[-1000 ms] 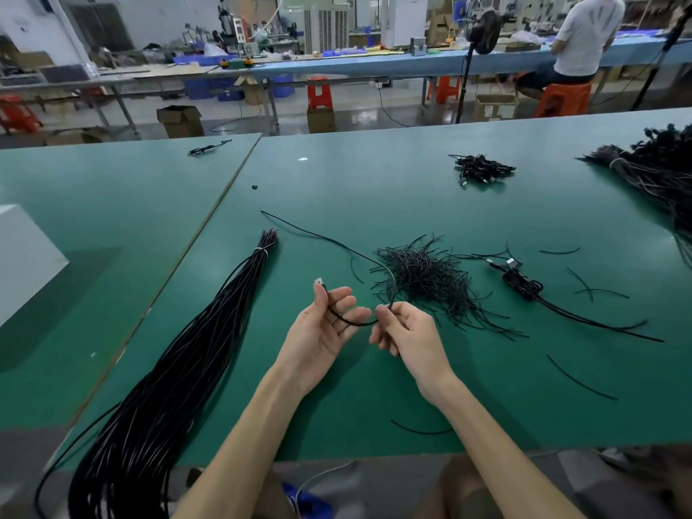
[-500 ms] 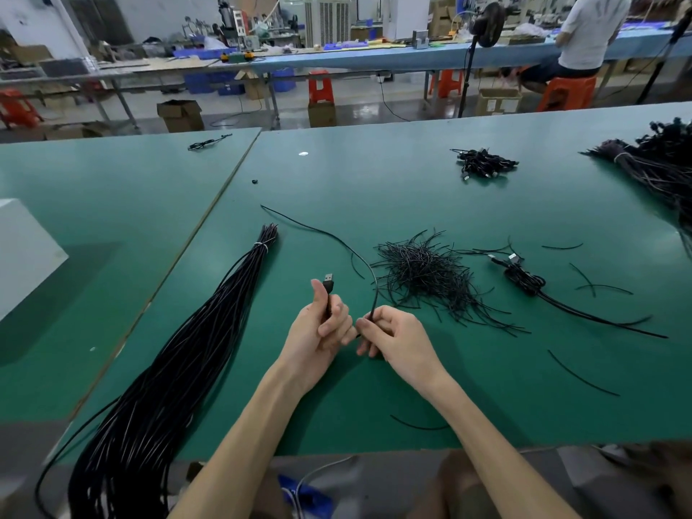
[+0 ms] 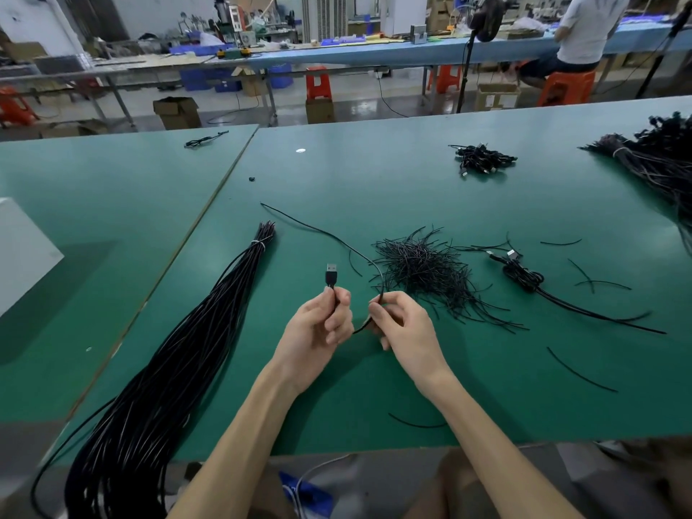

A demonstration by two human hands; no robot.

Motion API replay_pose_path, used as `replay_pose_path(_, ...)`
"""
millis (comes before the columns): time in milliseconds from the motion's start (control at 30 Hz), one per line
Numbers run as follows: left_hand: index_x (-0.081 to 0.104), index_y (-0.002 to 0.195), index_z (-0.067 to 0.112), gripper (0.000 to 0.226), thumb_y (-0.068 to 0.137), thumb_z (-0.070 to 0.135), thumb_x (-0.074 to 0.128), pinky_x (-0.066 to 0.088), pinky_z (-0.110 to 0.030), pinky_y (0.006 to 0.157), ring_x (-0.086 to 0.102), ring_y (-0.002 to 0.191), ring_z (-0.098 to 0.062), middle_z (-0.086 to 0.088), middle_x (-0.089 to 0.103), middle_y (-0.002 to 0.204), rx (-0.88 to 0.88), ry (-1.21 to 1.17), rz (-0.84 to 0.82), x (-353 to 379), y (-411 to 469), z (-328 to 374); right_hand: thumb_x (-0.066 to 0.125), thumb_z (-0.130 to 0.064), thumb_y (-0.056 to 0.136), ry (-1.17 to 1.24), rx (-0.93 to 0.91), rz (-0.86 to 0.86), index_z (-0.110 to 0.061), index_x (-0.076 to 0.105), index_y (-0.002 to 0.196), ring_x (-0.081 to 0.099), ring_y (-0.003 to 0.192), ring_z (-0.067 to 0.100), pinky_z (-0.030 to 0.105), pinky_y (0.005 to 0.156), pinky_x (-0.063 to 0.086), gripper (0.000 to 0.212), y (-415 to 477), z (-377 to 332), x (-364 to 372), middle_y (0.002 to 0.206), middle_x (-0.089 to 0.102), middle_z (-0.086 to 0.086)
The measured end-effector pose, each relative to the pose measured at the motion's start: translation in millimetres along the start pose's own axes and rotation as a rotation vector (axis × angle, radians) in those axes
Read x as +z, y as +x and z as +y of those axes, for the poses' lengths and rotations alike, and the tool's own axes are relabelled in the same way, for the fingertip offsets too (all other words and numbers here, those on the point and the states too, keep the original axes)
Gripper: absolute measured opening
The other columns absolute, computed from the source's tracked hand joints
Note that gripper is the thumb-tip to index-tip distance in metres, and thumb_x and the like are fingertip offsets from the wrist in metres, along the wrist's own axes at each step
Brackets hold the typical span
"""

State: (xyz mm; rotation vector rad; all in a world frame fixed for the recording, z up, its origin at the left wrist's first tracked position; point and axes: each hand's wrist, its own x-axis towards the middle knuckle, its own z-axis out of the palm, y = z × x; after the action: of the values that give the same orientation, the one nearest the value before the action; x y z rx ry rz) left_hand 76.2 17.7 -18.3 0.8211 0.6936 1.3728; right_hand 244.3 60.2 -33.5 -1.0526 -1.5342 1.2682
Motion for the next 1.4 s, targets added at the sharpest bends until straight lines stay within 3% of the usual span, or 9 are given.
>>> replay_pose_path(167, 0.065, 0.084, 0.009, 0.035, 0.106, 0.031, 0.048, 0.042, -0.024, 0.054, 0.046, 0.051, -0.020, -0.006, 0.056, 0.061, 0.081, 0.498, -0.009, 9.0, -5.5, -10.6, 0.064, -0.018, 0.101, 0.129, 0.041, 0.049, -0.014, 0.060, 0.104, 0.055, 0.057, 0.012, 0.023, 0.062, 0.049, 0.007, -0.4, -1.5, -4.7, 0.086, 0.076, 0.000)
replay_pose_path(300, 0.067, 0.093, -0.003, 0.027, 0.106, 0.011, 0.048, 0.054, -0.028, 0.077, 0.069, 0.072, -0.023, -0.004, 0.073, 0.078, 0.209, 0.834, -0.015, 14.3, -7.5, -17.2, 0.064, -0.010, 0.099, 0.213, 0.051, 0.027, -0.005, 0.060, 0.102, 0.067, 0.071, 0.013, 0.025, 0.069, 0.055, 0.008, -1.6, -3.4, -8.4, 0.090, 0.077, 0.005)
replay_pose_path(433, 0.073, 0.114, 0.005, 0.027, 0.098, -0.004, 0.053, 0.052, -0.030, 0.094, 0.067, 0.103, -0.017, -0.003, 0.075, 0.108, 0.376, 1.343, 0.057, 19.3, -9.5, -24.6, 0.062, -0.008, 0.099, 0.262, 0.068, 0.029, -0.006, 0.065, 0.098, 0.068, 0.091, 0.020, 0.033, 0.081, 0.058, 0.005, -1.6, -5.1, -9.2, 0.097, 0.074, 0.009)
replay_pose_path(567, 0.071, 0.123, 0.005, 0.026, 0.101, 0.003, 0.056, 0.053, -0.042, 0.096, 0.066, 0.110, -0.027, -0.007, 0.073, 0.119, 0.404, 1.451, 0.087, 22.2, -9.6, -26.4, 0.064, -0.026, 0.093, 0.309, 0.070, 0.020, -0.007, 0.063, 0.090, 0.060, 0.087, 0.021, 0.047, 0.092, 0.048, 0.019, -3.2, -9.4, -8.7, 0.087, 0.064, 0.009)
replay_pose_path(700, 0.068, 0.131, 0.010, 0.030, 0.105, 0.013, 0.054, 0.050, -0.030, 0.100, 0.063, 0.119, -0.023, -0.003, 0.070, 0.130, 0.407, 1.551, 0.111, 24.8, -10.9, -29.5, 0.062, -0.027, 0.088, 0.387, 0.057, 0.016, -0.010, 0.064, 0.089, 0.059, 0.088, 0.018, 0.047, 0.096, 0.047, 0.018, -4.1, -11.6, -10.3, 0.089, 0.064, 0.005)
replay_pose_path(933, 0.068, 0.126, 0.002, 0.027, 0.103, 0.010, 0.056, 0.046, -0.026, 0.103, 0.061, 0.124, -0.019, -0.009, 0.069, 0.132, 0.469, 1.578, 0.187, 24.4, -8.7, -32.3, 0.061, -0.027, 0.094, 0.411, 0.027, -0.041, -0.006, 0.063, 0.091, 0.062, 0.100, 0.024, 0.057, 0.111, 0.042, 0.021, -3.8, -9.4, -10.9, 0.095, 0.067, 0.007)
replay_pose_path(1100, 0.068, 0.117, 0.004, 0.044, 0.106, 0.035, 0.038, 0.048, -0.022, 0.096, 0.063, 0.115, -0.010, 0.001, 0.070, 0.126, 0.399, 1.434, 0.239, 24.4, -7.8, -27.5, 0.064, -0.020, 0.094, 0.440, 0.057, -0.081, -0.006, 0.067, 0.090, 0.063, 0.103, 0.020, 0.053, 0.113, 0.043, 0.015, -4.0, -9.2, -12.3, 0.096, 0.072, 0.005)
replay_pose_path(1200, 0.070, 0.113, 0.007, 0.041, 0.105, 0.036, 0.043, 0.047, -0.016, 0.092, 0.064, 0.100, 0.003, 0.013, 0.073, 0.113, 0.344, 1.194, 0.266, 21.0, -7.4, -23.8, 0.066, -0.021, 0.087, 0.429, 0.094, -0.149, -0.017, 0.072, 0.082, 0.068, 0.110, 0.018, 0.041, 0.100, 0.049, 0.008, -5.6, -13.5, -12.8, 0.109, 0.077, 0.004)
replay_pose_path(1400, 0.072, 0.124, 0.006, 0.027, 0.107, 0.012, 0.051, 0.048, -0.027, 0.107, 0.066, 0.123, -0.016, 0.000, 0.074, 0.123, 0.231, 0.716, 0.220, 15.6, -6.7, -14.1, 0.070, -0.023, 0.089, 0.298, 0.084, -0.157, -0.029, 0.080, 0.084, 0.061, 0.083, 0.009, 0.024, 0.076, 0.050, 0.013, -5.0, -15.8, -8.0, 0.089, 0.073, 0.000)
